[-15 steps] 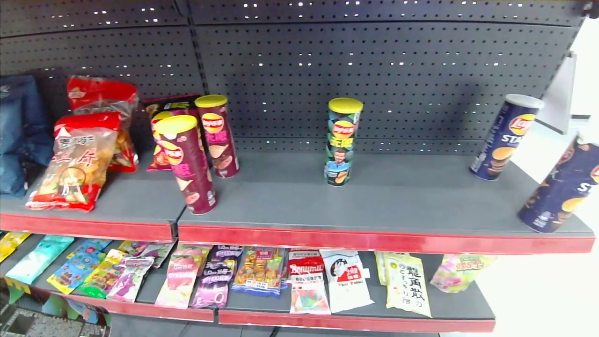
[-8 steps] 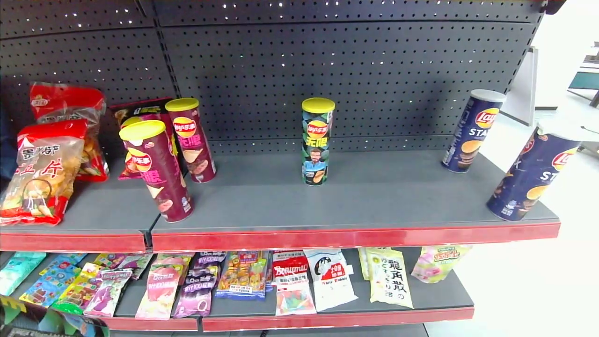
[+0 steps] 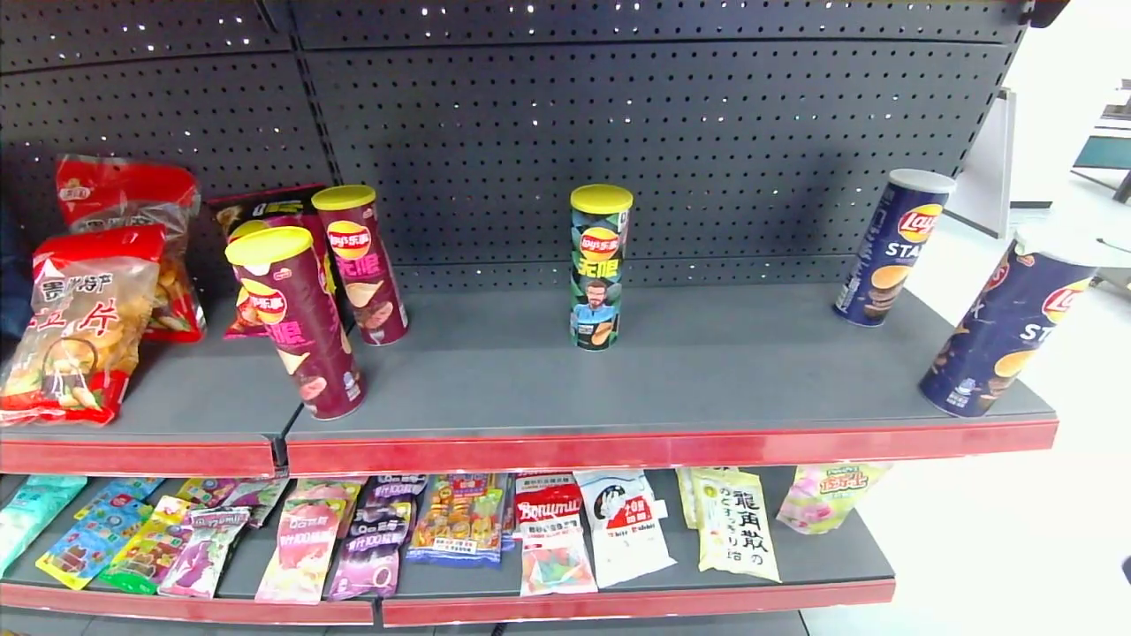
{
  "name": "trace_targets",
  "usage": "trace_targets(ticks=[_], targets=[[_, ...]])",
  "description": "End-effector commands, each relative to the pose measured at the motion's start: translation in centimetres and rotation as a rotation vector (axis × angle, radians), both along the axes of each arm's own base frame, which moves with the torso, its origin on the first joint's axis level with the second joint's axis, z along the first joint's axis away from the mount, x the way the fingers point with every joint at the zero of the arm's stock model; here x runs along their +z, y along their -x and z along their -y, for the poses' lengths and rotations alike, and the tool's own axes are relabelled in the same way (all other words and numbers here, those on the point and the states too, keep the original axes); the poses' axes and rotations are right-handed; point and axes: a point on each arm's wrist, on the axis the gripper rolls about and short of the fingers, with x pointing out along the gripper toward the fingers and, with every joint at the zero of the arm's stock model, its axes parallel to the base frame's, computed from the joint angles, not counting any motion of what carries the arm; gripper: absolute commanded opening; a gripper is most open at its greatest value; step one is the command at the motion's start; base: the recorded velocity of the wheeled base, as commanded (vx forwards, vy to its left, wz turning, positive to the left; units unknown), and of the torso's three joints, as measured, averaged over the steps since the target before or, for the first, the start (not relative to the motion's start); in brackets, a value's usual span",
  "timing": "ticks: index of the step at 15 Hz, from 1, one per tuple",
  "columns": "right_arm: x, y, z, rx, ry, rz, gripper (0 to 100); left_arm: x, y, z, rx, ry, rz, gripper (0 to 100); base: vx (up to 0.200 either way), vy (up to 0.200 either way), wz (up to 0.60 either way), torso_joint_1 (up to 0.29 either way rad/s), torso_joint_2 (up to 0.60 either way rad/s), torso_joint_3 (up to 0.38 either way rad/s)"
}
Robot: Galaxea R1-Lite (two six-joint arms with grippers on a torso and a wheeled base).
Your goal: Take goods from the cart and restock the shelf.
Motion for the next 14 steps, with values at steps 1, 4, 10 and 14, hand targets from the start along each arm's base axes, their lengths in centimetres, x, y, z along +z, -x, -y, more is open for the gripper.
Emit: trace_targets(ticks=[1,4,10,14], targets=[[2.9,-7.7,-3.3,0.265,0.038,-0.152,100,-0.6,0.1,0.0,-0.004,-0.002,-0.006,0,0.0,0.0,0.0,0.0,0.0,0.0],[3.9,-13.3,-7.3,0.374,0.03,-0.213,100,-0.5,0.0,0.0,0.0,-0.002,-0.006,0,0.0,0.0,0.0,0.0,0.0,0.0],[2.3,-23.4,-12.5,0.385,0.015,-0.17,100,-0.3,0.0,-0.1,0.033,-0.001,-0.008,0,0.0,0.0,0.0,0.0,0.0,0.0],[2.3,-27.5,-14.6,0.386,0.009,-0.143,100,-0.3,-0.1,-0.1,0.039,-0.002,-0.012,0,0.0,0.0,0.0,0.0,0.0,0.0]])
